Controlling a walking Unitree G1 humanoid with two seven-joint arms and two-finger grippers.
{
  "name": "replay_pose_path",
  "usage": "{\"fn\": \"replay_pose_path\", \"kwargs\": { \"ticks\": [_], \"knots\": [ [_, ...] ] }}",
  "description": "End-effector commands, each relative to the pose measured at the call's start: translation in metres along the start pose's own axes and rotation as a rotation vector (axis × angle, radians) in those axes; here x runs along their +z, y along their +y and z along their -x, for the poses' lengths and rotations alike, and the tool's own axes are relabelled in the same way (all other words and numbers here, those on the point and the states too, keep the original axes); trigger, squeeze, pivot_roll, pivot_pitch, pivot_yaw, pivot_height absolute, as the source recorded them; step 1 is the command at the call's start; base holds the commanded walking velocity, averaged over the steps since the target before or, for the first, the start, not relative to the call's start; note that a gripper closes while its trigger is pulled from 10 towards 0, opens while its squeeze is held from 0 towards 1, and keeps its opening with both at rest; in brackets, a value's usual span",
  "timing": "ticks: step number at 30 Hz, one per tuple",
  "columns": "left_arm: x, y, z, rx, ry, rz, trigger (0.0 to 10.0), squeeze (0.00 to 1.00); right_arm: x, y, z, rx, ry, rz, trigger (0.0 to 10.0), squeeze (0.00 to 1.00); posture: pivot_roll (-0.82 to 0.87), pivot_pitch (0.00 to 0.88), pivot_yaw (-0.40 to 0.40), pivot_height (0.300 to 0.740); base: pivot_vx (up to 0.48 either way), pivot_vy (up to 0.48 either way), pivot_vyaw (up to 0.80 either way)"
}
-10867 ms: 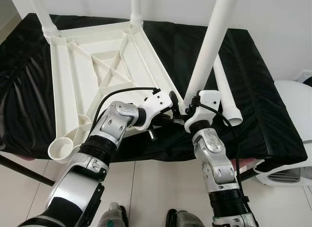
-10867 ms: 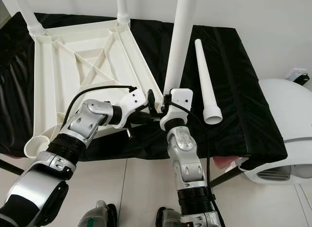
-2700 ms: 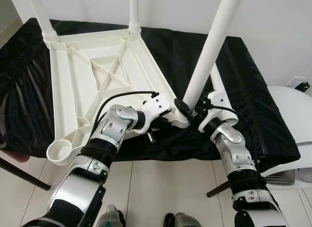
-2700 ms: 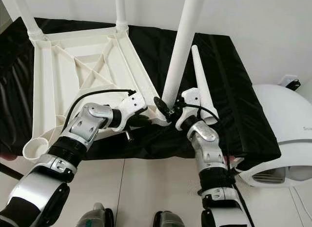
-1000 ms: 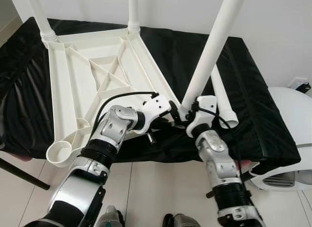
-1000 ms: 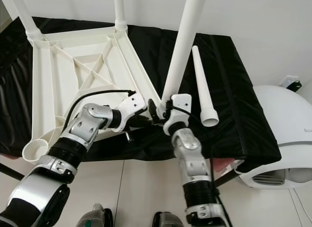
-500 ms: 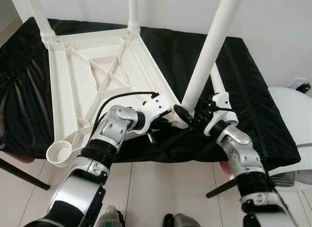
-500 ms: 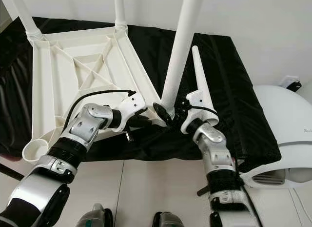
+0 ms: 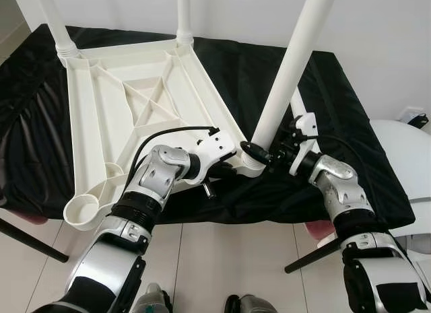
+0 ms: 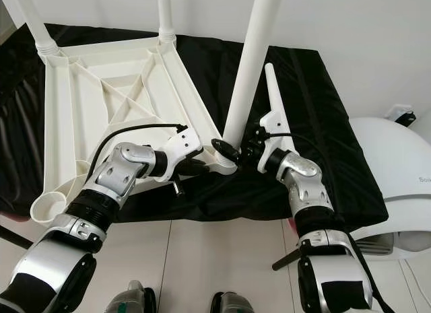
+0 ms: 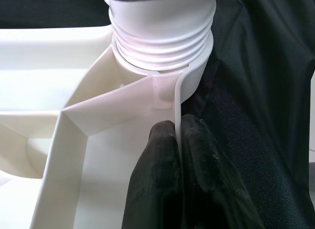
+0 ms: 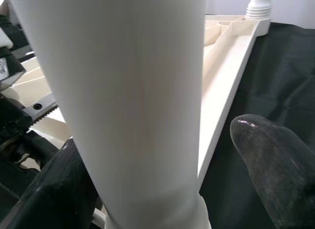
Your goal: Building children table
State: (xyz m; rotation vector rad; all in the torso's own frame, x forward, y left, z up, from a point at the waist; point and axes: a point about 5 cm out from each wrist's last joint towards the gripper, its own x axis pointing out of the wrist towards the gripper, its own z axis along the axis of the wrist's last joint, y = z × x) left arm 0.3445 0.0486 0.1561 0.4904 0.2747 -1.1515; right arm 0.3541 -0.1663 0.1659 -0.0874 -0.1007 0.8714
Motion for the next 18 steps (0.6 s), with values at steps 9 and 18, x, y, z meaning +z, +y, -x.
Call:
{"fn": "replay_pose_path", "kwargs": {
  "ticks": [9,18],
  "knots": [
    [-0.0031,0.0078,0.0014,0.183,-0.015,0.034,10.0,0.00,0.0013,-0.0039,-0.0008,0.066,0.018,0.016,0.0,0.00,0.02,0.068,-0.050,0.740,0.000,0.000,0.00],
    [-0.0032,0.0067,0.0000,0.182,-0.018,0.039,10.0,0.00,-0.0033,0.0028,0.0060,0.104,-0.002,0.010,0.0,0.00,0.01,0.071,-0.053,0.740,0.000,0.000,0.00]
  ]
}}
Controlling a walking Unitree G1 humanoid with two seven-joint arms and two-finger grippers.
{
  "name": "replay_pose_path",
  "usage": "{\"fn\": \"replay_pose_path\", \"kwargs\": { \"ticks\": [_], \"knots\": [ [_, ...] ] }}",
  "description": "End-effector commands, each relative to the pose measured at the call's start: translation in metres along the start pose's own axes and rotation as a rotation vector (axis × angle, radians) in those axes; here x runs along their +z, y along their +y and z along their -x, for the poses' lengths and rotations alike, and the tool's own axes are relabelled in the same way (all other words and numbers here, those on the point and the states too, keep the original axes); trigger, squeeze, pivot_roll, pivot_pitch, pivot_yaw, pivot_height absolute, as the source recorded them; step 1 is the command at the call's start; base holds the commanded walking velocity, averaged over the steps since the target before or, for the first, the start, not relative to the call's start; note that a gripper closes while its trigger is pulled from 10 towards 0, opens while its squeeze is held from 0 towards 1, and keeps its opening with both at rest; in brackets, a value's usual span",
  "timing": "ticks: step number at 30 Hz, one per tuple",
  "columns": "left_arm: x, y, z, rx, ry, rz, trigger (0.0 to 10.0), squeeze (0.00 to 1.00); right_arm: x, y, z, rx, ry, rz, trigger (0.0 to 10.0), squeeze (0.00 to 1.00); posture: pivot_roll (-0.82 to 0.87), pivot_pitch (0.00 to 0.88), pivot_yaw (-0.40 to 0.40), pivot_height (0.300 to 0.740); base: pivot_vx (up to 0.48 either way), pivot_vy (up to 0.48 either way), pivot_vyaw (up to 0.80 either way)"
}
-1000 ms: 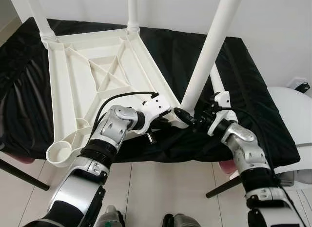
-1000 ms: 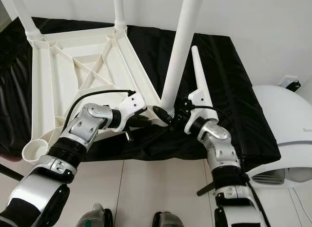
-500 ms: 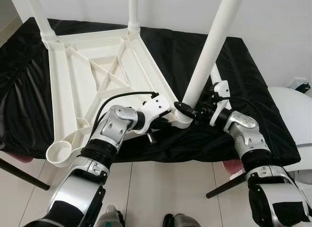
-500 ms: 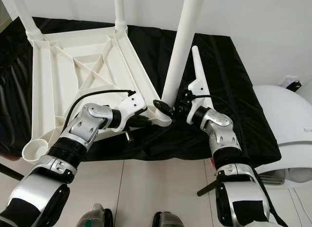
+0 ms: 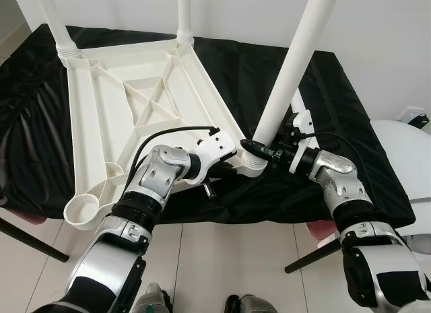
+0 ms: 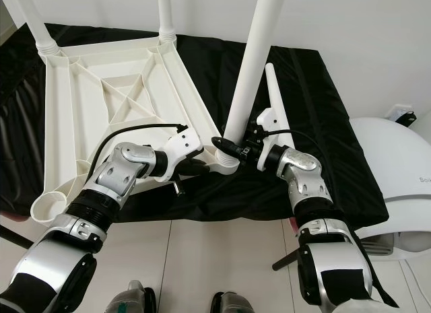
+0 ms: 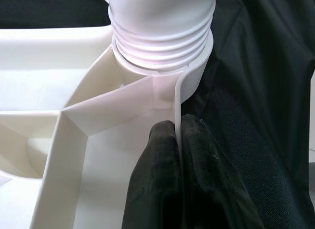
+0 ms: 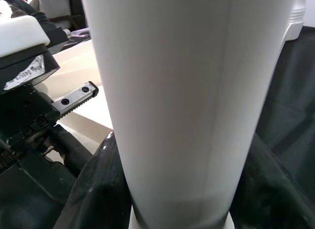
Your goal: Building children table
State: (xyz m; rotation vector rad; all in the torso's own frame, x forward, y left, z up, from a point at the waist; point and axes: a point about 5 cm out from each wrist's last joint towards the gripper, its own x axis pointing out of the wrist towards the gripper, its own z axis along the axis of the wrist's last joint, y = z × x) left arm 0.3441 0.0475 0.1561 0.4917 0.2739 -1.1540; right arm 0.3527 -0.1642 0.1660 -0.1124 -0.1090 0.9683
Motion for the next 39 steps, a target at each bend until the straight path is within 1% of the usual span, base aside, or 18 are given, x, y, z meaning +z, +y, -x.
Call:
{"fn": "replay_pose_path", "kwargs": {
  "ticks": [1,6,11,14,15,19,21,24,26,29,30,31,32,33,34,35,38,39],
  "knots": [
    [-0.004,0.007,0.001,0.184,-0.017,0.041,10.0,0.00,-0.004,0.001,0.007,0.006,0.000,-0.012,0.0,0.00,0.01,0.071,-0.053,0.740,0.000,0.000,0.00],
    [-0.004,0.008,0.001,0.186,-0.019,0.043,10.0,0.00,-0.004,0.004,0.007,-0.002,-0.030,-0.027,0.0,0.00,0.01,0.070,-0.054,0.740,0.000,0.000,0.00],
    [-0.003,0.007,0.001,0.186,-0.020,0.043,10.0,0.00,-0.004,0.008,0.006,-0.023,-0.044,-0.010,0.0,0.00,0.01,0.071,-0.054,0.740,0.000,0.000,0.00],
    [-0.004,0.007,0.001,0.186,-0.020,0.042,10.0,0.00,-0.006,0.010,0.005,-0.090,-0.052,-0.001,0.0,0.00,0.01,0.070,-0.057,0.740,0.000,0.000,0.00],
    [-0.004,0.007,0.001,0.187,-0.019,0.043,10.0,0.00,-0.008,0.011,0.005,-0.133,-0.049,0.007,0.0,0.00,0.01,0.069,-0.058,0.740,0.000,0.000,0.00],
    [-0.004,0.007,0.001,0.187,-0.019,0.043,10.0,0.00,-0.010,0.014,0.004,-0.186,-0.047,0.016,0.0,0.00,0.01,0.068,-0.060,0.740,0.000,0.000,0.00],
    [-0.004,0.007,0.001,0.188,-0.019,0.043,10.0,0.00,-0.010,0.017,0.002,-0.205,-0.061,0.007,0.0,0.00,0.01,0.068,-0.063,0.740,0.000,0.000,0.00],
    [-0.004,0.007,0.001,0.188,-0.019,0.043,10.0,0.00,-0.010,0.017,0.002,-0.205,-0.061,0.007,0.0,0.00,0.01,0.068,-0.063,0.740,0.000,0.000,0.00],
    [-0.005,0.006,0.001,0.190,-0.019,0.047,10.0,0.00,-0.011,0.027,-0.003,-0.250,-0.077,0.006,0.0,0.00,0.01,0.065,-0.069,0.740,0.000,0.000,0.00],
    [-0.005,0.006,0.001,0.190,-0.019,0.047,10.0,0.00,-0.011,0.027,-0.003,-0.250,-0.077,0.006,0.0,0.00,0.01,0.065,-0.069,0.740,0.000,0.000,0.00],
    [-0.005,0.006,0.001,0.191,-0.019,0.049,10.0,0.00,-0.012,0.031,-0.005,-0.286,-0.084,-0.013,0.0,0.00,0.01,0.064,-0.069,0.740,0.000,0.000,0.00],
    [-0.005,0.006,0.001,0.191,-0.019,0.049,10.0,0.00,-0.012,0.031,-0.005,-0.286,-0.084,-0.013,0.0,0.00,0.01,0.064,-0.069,0.740,0.000,0.000,0.00],
    [-0.006,0.005,0.000,0.192,-0.020,0.051,10.0,0.00,-0.014,0.037,-0.009,-0.335,-0.090,-0.039,0.0,0.00,0.01,0.061,-0.073,0.740,0.000,0.000,0.00],
    [-0.006,0.005,0.000,0.192,-0.020,0.051,10.0,0.00,-0.014,0.037,-0.009,-0.335,-0.090,-0.039,0.0,0.00,0.01,0.061,-0.073,0.740,0.000,0.000,0.00],
    [-0.006,0.005,0.000,0.192,-0.019,0.052,10.0,0.00,-0.016,0.042,-0.012,-0.398,-0.092,-0.066,0.0,0.00,0.02,0.061,-0.074,0.740,0.000,0.000,0.00],
    [-0.006,0.005,0.000,0.192,-0.019,0.052,10.0,0.00,-0.016,0.042,-0.012,-0.398,-0.092,-0.066,0.0,0.00,0.02,0.061,-0.074,0.740,0.000,0.000,0.00],
    [-0.006,0.003,-0.001,0.189,-0.020,0.054,10.0,0.00,-0.015,0.051,-0.020,-0.522,-0.115,-0.104,0.0,0.00,0.02,0.059,-0.072,0.740,0.000,0.000,0.00],
    [-0.006,0.003,-0.001,0.189,-0.020,0.054,10.0,0.00,-0.015,0.051,-0.020,-0.522,-0.115,-0.104,0.0,0.00,0.02,0.059,-0.072,0.740,0.000,0.000,0.00]
  ]
}}
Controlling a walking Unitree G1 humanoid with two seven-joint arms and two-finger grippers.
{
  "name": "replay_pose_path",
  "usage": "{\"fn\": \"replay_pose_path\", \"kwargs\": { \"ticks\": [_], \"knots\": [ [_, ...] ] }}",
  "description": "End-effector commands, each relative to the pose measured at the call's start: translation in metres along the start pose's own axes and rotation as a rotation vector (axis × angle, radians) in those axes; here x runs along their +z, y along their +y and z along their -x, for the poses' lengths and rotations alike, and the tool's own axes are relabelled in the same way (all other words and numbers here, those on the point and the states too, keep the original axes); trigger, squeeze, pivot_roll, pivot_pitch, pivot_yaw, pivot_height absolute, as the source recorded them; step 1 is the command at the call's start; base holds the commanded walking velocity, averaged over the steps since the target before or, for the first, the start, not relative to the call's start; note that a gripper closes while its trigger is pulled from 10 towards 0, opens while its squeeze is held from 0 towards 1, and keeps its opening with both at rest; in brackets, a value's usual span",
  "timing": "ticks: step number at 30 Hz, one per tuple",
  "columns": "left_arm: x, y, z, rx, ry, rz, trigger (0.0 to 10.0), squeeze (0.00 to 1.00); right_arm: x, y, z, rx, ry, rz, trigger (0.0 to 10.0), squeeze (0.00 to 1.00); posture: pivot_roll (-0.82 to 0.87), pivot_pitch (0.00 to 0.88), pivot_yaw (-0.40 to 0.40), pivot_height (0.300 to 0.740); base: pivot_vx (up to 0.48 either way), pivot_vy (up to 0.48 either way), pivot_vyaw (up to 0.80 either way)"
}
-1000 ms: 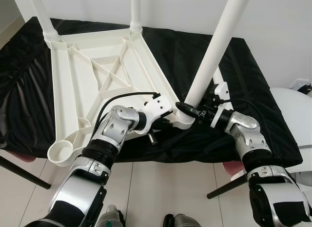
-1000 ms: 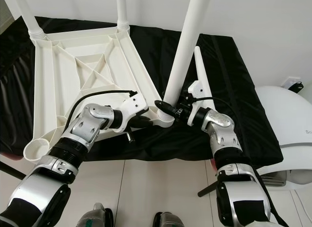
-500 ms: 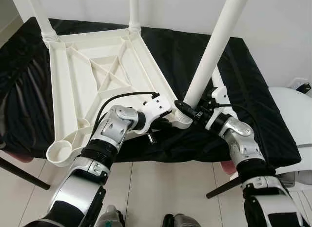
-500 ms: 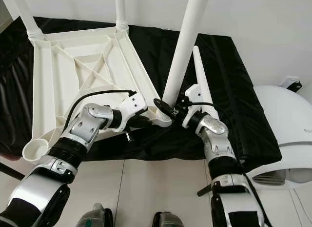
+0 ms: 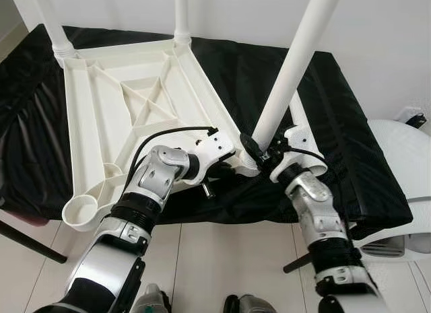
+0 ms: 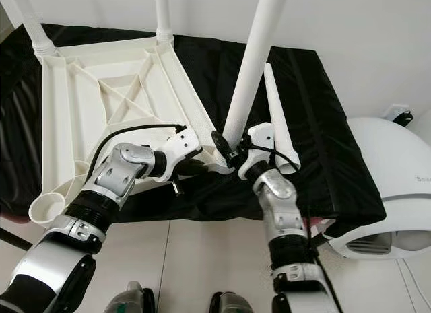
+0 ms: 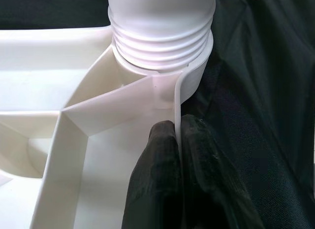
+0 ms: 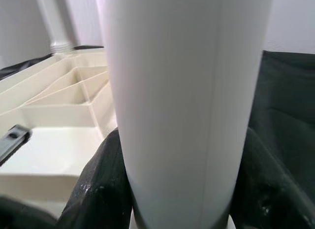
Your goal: Building children table
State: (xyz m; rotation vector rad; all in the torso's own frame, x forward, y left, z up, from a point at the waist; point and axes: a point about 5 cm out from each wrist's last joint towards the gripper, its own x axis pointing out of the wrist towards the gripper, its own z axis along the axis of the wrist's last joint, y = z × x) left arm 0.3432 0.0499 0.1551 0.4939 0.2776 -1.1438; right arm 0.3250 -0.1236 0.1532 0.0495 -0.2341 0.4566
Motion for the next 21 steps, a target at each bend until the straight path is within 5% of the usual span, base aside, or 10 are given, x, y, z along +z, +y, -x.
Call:
{"fn": "replay_pose_path", "kwargs": {
  "ticks": [1,21],
  "knots": [
    [-0.005,0.003,-0.003,0.179,-0.024,0.053,10.0,0.00,-0.010,0.009,0.000,-0.060,0.044,-0.043,0.0,0.00,0.02,0.059,-0.073,0.740,0.000,0.000,0.00],
    [-0.005,0.002,-0.002,0.177,-0.022,0.058,10.0,0.00,-0.013,0.045,0.002,-0.291,0.099,-0.069,0.0,0.00,0.02,0.073,-0.068,0.740,0.000,0.000,0.00]
  ]
}}
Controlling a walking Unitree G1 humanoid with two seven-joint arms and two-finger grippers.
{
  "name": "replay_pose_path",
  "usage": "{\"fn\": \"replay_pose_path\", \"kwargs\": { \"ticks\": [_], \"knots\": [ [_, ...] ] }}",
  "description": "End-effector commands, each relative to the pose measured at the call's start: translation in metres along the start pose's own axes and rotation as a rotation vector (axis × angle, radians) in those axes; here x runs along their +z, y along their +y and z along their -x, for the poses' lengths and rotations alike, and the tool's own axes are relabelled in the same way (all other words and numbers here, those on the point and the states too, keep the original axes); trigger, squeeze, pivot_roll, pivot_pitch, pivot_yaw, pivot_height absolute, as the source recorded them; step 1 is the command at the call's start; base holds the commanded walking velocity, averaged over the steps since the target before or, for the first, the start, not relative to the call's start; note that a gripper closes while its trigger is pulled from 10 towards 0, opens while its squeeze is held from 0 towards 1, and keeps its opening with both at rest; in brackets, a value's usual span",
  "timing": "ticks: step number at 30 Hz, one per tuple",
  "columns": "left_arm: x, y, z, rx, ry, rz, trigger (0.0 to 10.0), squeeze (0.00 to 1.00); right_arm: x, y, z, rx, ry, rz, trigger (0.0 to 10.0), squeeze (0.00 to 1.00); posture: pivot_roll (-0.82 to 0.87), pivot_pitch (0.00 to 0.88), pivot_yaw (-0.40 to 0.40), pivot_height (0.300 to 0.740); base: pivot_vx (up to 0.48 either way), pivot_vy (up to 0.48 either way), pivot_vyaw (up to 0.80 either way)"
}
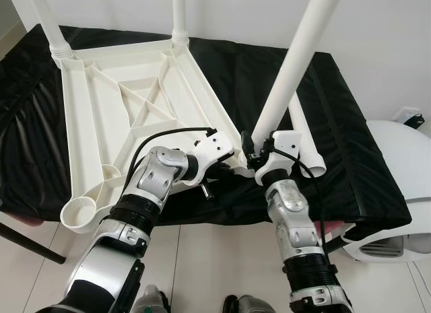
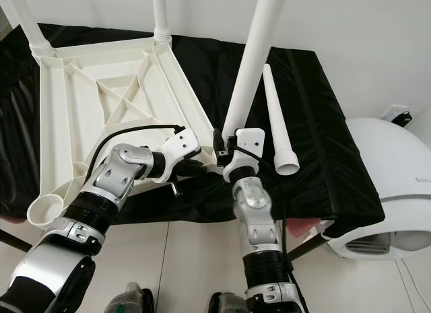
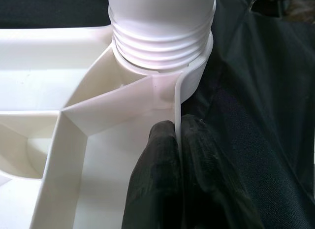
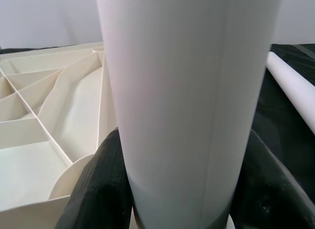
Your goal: Building children table
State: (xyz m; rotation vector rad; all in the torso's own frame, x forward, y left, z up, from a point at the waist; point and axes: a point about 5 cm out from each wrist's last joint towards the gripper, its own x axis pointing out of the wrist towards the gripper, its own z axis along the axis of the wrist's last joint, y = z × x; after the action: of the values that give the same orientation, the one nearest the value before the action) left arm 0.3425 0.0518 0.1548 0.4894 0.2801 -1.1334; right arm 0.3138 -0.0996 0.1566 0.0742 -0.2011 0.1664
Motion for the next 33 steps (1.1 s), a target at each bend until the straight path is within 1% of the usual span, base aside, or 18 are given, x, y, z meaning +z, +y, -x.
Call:
{"fn": "replay_pose_path", "kwargs": {
  "ticks": [1,2,3,5,6,11,14,17,19,20,21,23,26,28,29,31,32,33],
  "knots": [
    [-0.004,0.002,-0.004,0.168,-0.024,0.052,10.0,0.00,-0.016,0.017,0.008,0.001,0.085,-0.060,0.0,0.00,0.02,0.073,-0.068,0.740,0.000,0.000,0.00],
    [-0.004,0.002,-0.004,0.166,-0.024,0.051,10.0,0.00,-0.016,0.016,0.008,-0.011,0.090,-0.060,7.3,0.00,0.02,0.075,-0.066,0.740,0.000,0.000,0.00],
    [-0.004,0.003,-0.004,0.166,-0.024,0.051,10.0,0.00,-0.018,0.016,0.008,-0.003,0.103,-0.069,10.0,0.00,0.02,0.075,-0.064,0.740,0.000,0.000,0.00],
    [-0.004,0.003,-0.004,0.166,-0.024,0.051,10.0,0.00,-0.019,0.015,0.008,0.004,0.112,-0.078,10.0,0.00,0.02,0.076,-0.064,0.740,0.000,0.000,0.00],
    [-0.004,0.003,-0.004,0.166,-0.024,0.051,10.0,0.00,-0.019,0.014,0.008,0.005,0.114,-0.081,10.0,1.00,0.02,0.077,-0.064,0.740,0.000,0.000,0.00],
    [-0.004,0.003,-0.003,0.167,-0.023,0.051,10.0,0.00,-0.019,0.011,0.007,0.023,0.114,-0.089,10.0,1.00,0.02,0.077,-0.061,0.740,0.000,0.000,0.00],
    [-0.004,0.004,-0.003,0.168,-0.023,0.051,10.0,0.00,-0.017,-0.001,0.006,0.054,0.107,-0.066,10.0,1.00,0.01,0.078,-0.060,0.740,0.000,0.000,0.00],
    [-0.004,0.004,-0.003,0.168,-0.023,0.051,10.0,0.00,-0.015,-0.005,0.005,0.084,0.105,-0.087,10.0,1.00,0.01,0.078,-0.057,0.740,0.000,0.000,0.00],
    [-0.004,0.004,-0.003,0.168,-0.023,0.051,10.0,0.00,-0.012,-0.015,0.004,0.121,0.089,-0.059,10.0,1.00,0.01,0.079,-0.056,0.740,0.000,0.000,0.00],
    [-0.004,0.004,-0.003,0.168,-0.023,0.051,10.0,0.00,-0.012,-0.015,0.004,0.121,0.089,-0.059,10.0,1.00,0.01,0.079,-0.056,0.740,0.000,0.000,0.00],
    [-0.004,0.004,-0.003,0.168,-0.023,0.050,10.0,0.00,-0.011,-0.020,0.003,0.131,0.086,-0.044,10.0,1.00,0.01,0.079,-0.056,0.740,0.000,0.000,0.00],
    [-0.003,0.005,-0.002,0.169,-0.023,0.050,10.0,0.00,-0.003,-0.037,-0.002,0.194,0.071,-0.075,10.0,1.00,0.01,0.080,-0.056,0.740,0.000,0.000,0.00],
    [-0.003,0.005,-0.002,0.170,-0.022,0.051,10.0,0.00,0.000,-0.041,-0.004,0.212,0.062,-0.090,10.0,1.00,0.01,0.080,-0.057,0.740,0.000,0.000,0.00],
    [-0.003,0.005,-0.002,0.171,-0.025,0.051,10.0,0.00,0.009,-0.052,-0.008,0.340,0.045,-0.069,10.0,1.00,0.01,0.077,-0.057,0.740,0.000,0.000,0.00],
    [-0.003,0.005,-0.002,0.171,-0.025,0.051,10.0,0.00,0.009,-0.052,-0.008,0.340,0.045,-0.069,10.0,1.00,0.01,0.077,-0.057,0.740,0.000,0.000,0.00],
    [-0.003,0.005,-0.002,0.171,-0.025,0.051,10.0,0.00,0.011,-0.055,-0.008,0.387,0.049,-0.065,10.0,1.00,0.01,0.077,-0.057,0.740,0.000,0.000,0.00],
    [-0.002,0.005,-0.002,0.171,-0.026,0.052,10.0,0.00,0.012,-0.059,-0.009,0.435,0.053,-0.054,10.0,1.00,0.01,0.075,-0.056,0.740,0.000,0.000,0.00],
    [-0.002,0.005,-0.002,0.171,-0.026,0.052,10.0,0.00,0.012,-0.059,-0.009,0.435,0.053,-0.054,10.0,1.00,0.01,0.075,-0.056,0.740,0.000,0.000,0.00]
  ]
}}
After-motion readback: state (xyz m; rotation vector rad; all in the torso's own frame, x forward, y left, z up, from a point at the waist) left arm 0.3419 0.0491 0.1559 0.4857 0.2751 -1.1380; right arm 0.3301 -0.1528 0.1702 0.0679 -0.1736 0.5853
